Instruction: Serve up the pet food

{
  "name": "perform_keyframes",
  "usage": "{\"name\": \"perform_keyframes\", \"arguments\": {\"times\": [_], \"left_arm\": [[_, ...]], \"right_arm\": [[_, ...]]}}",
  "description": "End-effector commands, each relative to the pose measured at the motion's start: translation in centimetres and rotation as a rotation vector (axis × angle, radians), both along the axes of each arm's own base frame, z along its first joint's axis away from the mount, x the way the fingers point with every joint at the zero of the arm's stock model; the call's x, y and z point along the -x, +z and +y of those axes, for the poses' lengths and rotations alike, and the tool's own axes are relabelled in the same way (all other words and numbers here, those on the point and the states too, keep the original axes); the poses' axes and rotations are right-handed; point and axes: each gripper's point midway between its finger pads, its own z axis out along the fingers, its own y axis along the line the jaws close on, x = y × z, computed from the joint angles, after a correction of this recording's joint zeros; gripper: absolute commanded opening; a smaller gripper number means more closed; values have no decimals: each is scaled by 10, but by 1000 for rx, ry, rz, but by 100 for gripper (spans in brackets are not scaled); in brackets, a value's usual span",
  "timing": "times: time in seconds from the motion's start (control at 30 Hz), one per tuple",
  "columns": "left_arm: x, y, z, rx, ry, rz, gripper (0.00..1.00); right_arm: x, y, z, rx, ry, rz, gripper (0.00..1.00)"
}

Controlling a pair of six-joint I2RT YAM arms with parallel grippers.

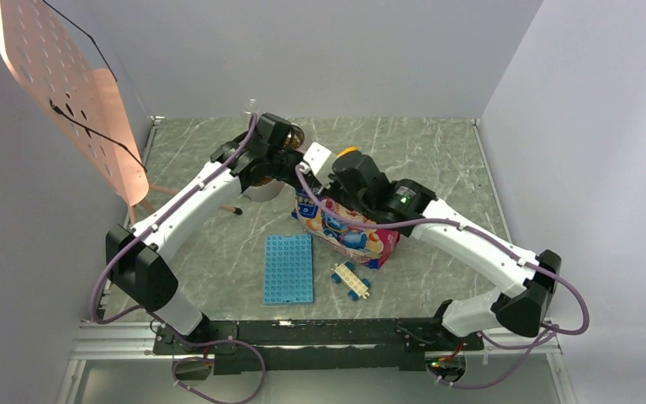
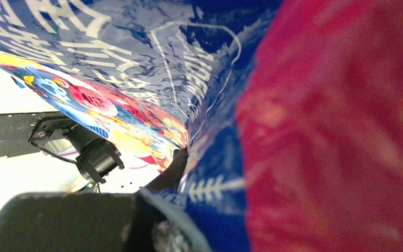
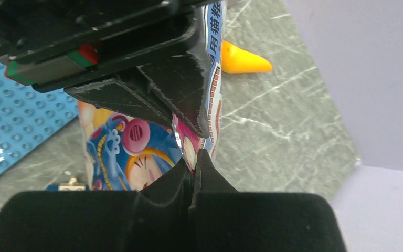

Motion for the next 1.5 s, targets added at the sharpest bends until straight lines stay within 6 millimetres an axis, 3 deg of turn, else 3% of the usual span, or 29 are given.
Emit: {"name": "perform_keyframes", "arguments": {"times": [0.0, 0.03, 0.13, 0.23, 0.4, 0.47, 0.53, 0.6, 0.63, 0.8, 0.97, 1.03, 1.1, 1.17, 1.23, 1.37, 1.47], "left_arm": [[12, 33, 3, 70, -46, -47, 0], [10, 33, 5, 67, -44, -61, 7], [4, 33, 11, 54, -26, -111, 44], [-2, 33, 19, 36, -2, -149, 56], [-4, 28, 22, 38, 12, -154, 55], [-7, 26, 20, 49, 17, -159, 49], [-13, 28, 18, 56, 24, -180, 33], [-20, 32, 17, 60, 27, -212, 4], [-22, 33, 19, 54, 33, -222, 0], [-22, 40, 28, -1, 54, -220, 0], [-21, 44, 27, 10, 44, -236, 0], [-23, 42, 28, 39, 55, -236, 4], [-22, 34, 31, 33, 62, -210, 32], [-24, 28, 33, 14, 62, -199, 42], [-28, 27, 33, 11, 66, -212, 42], [-38, 22, 33, 7, 80, -211, 40], [-43, 23, 31, 10, 79, -227, 32]], "right_arm": [[7, 20, 2, -173, 18, 97, 0], [7, 16, -2, -158, 10, 103, 0], [8, 21, -8, -167, 12, 87, 0], [9, 22, -10, -176, 6, 95, 0], [11, 23, -7, -196, 5, 109, 2], [11, 26, -6, -203, 7, 107, 2], [10, 28, -8, -197, -3, 101, 3], [9, 28, -11, -184, -16, 94, 6], [7, 28, -14, -175, -32, 87, 9], [6, 23, -40, -103, -103, 44, 33], [10, 13, -61, -54, -140, 18, 42], [10, 12, -62, -53, -148, 17, 40], [10, 14, -59, -64, -142, 23, 35], [11, 16, -54, -78, -127, 34, 20], [11, 18, -53, -79, -128, 37, 0], [16, 17, -51, -55, -113, 36, 0], [20, 23, -45, -94, -97, 47, 0]]}}
